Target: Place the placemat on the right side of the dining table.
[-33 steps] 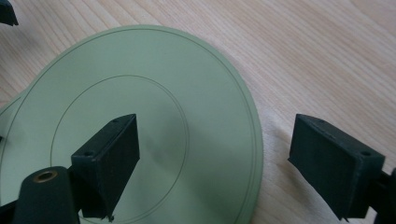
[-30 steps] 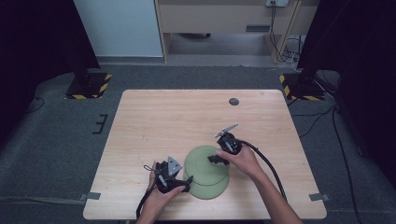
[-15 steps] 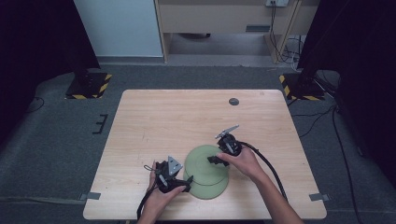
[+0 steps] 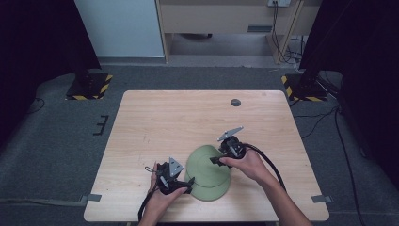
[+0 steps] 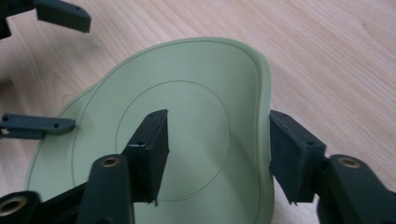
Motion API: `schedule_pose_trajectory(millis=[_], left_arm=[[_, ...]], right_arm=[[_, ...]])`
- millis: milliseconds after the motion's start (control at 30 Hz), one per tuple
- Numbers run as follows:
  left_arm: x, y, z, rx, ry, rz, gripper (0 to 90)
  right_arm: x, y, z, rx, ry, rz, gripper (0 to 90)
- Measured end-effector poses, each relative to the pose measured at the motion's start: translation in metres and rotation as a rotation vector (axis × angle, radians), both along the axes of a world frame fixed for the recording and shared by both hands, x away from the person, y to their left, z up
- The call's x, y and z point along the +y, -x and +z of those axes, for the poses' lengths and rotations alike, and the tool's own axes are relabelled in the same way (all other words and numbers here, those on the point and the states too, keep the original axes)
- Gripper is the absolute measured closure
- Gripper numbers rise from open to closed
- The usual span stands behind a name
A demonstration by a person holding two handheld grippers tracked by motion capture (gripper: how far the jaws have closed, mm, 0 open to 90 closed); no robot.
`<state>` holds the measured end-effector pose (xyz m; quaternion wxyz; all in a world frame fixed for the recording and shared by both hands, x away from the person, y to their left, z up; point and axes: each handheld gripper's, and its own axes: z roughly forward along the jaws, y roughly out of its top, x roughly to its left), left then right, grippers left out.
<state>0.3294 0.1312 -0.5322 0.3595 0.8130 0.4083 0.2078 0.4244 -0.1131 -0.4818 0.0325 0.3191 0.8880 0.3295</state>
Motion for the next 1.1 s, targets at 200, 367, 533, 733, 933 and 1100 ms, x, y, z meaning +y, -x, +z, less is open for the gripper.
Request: schedule_pose_trajectory(millis=[200, 367, 533, 733, 933, 1100], left_arm=[[0.0001, -0.0002, -0.0001, 0.002, 0.002, 0.002, 0.1], [0.0006, -0.0005, -0.0002, 0.005, 0.004, -0.001, 0.0], [0.0012, -0.0003, -0.0009, 0.009, 0.013, 0.003, 0.2], [0.0008, 0.0006, -0.0011, 0.006, 0.014, 0.012, 0.0], [0.0007, 0.0010, -0.0011, 0.003, 0.013, 0.013, 0.0], [0.0008, 0.0013, -0.0013, 0.003, 0.015, 0.013, 0.2]], right_arm=[[-0.0004, -0.0013, 0.0007, -0.023, 0.035, -0.009, 62.7], [-0.0017, -0.0042, -0.0011, -0.019, 0.052, -0.021, 68.5], [-0.0030, -0.0056, -0.0019, -0.025, 0.057, -0.021, 76.2], [-0.0043, -0.0081, -0.0034, -0.026, 0.061, -0.023, 80.9], [-0.0059, -0.0088, 0.0001, -0.002, 0.047, -0.028, 85.2], [-0.0070, -0.0081, 0.0050, 0.017, 0.041, -0.045, 85.4]])
